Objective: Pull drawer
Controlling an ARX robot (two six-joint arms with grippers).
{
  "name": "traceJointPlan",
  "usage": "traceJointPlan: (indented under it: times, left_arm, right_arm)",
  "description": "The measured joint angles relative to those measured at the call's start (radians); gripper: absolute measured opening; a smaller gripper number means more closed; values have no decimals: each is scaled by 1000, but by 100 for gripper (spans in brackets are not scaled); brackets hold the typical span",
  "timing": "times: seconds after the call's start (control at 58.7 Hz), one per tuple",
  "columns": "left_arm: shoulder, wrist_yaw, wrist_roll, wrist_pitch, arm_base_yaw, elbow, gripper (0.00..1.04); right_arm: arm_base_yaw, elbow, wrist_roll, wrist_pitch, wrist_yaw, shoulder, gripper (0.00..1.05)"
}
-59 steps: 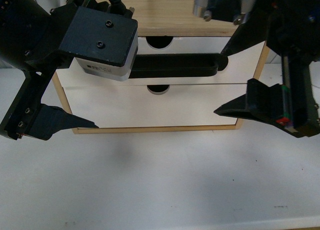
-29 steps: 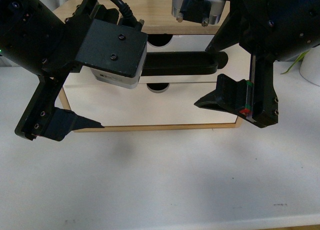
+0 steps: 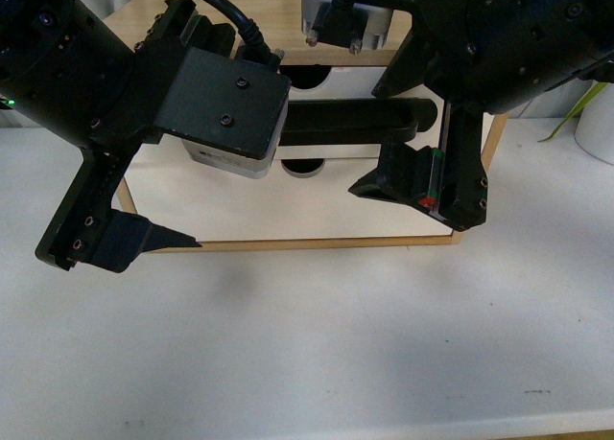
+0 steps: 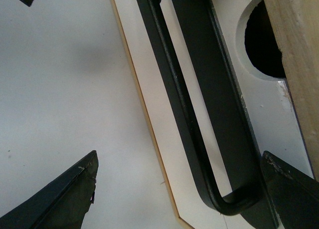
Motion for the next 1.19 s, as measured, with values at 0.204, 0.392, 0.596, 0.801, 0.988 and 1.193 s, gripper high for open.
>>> traceJointPlan:
  times: [0.204,0.392,0.596,0.801,0.988,1.193]
  left_arm:
    - [1,0,0,0,0,0,98]
    - [1,6,3,-1,5,0,98]
    - [3,14,3,0,8,0,98]
    - [5,13,4,-12,7,2,98]
    - [5,11,6,-20,6,2,98]
    - [5,11,6,-29,3,2,98]
  right_arm:
    - [3,10,5,-3,-16,29,96]
    - [5,15,12,-30,-27,49,96]
    - [-11,25,3,-59,-39,59,96]
    - [-15,34,4,-114,-80,58,96]
    - [-16,46,-17,-161,-86,54,96]
    - [-16,51,-41,-186,-86,52,96]
